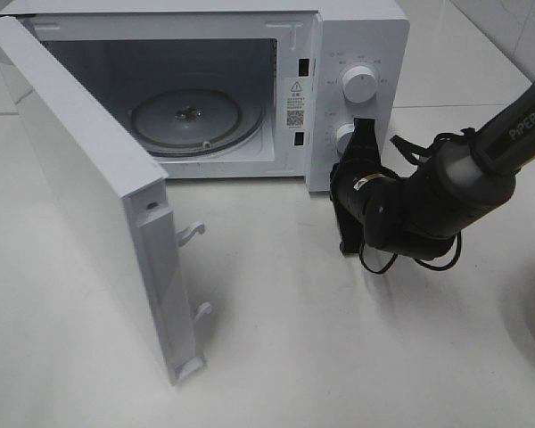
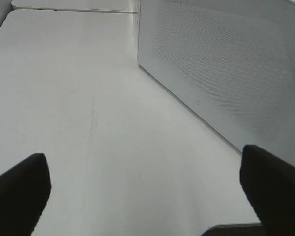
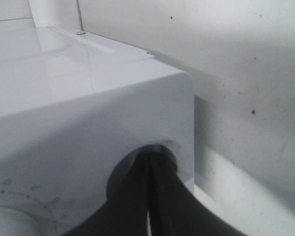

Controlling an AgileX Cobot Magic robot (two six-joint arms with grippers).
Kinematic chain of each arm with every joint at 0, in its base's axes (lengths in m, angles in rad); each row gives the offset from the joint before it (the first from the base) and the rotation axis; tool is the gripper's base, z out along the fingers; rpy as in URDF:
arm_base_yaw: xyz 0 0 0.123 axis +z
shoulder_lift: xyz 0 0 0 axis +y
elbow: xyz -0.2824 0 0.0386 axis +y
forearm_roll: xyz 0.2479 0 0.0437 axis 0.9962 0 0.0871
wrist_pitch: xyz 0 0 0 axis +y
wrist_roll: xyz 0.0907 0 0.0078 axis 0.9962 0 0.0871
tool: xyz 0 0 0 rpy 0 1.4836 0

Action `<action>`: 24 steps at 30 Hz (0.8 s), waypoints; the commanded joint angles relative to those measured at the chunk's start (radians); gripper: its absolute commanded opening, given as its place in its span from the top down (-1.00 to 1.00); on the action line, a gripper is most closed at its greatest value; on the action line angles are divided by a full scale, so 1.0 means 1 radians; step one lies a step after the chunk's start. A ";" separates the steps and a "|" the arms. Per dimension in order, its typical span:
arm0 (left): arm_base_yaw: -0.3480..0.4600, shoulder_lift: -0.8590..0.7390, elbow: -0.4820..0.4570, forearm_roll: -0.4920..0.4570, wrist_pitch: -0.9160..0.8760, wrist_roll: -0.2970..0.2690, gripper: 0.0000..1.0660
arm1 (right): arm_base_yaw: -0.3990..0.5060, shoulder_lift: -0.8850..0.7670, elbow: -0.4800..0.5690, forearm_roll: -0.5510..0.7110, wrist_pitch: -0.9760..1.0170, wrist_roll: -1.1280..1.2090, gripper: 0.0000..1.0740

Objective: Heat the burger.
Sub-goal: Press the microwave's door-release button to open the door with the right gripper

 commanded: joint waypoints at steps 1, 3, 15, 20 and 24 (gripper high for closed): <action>-0.004 -0.017 0.002 -0.001 -0.016 0.001 -0.90 | -0.018 -0.042 -0.011 -0.063 -0.080 0.000 1.00; -0.004 -0.017 0.002 -0.001 -0.016 0.001 -0.90 | -0.018 -0.052 0.007 -0.077 -0.055 0.000 1.00; -0.004 -0.017 0.002 -0.001 -0.016 0.001 -0.90 | 0.021 -0.124 0.118 -0.101 0.044 -0.007 1.00; -0.004 -0.017 0.002 -0.001 -0.016 0.001 -0.90 | 0.021 -0.168 0.158 -0.111 0.077 -0.019 1.00; -0.004 -0.017 0.002 -0.001 -0.016 0.001 -0.90 | 0.021 -0.208 0.188 -0.110 0.101 -0.048 1.00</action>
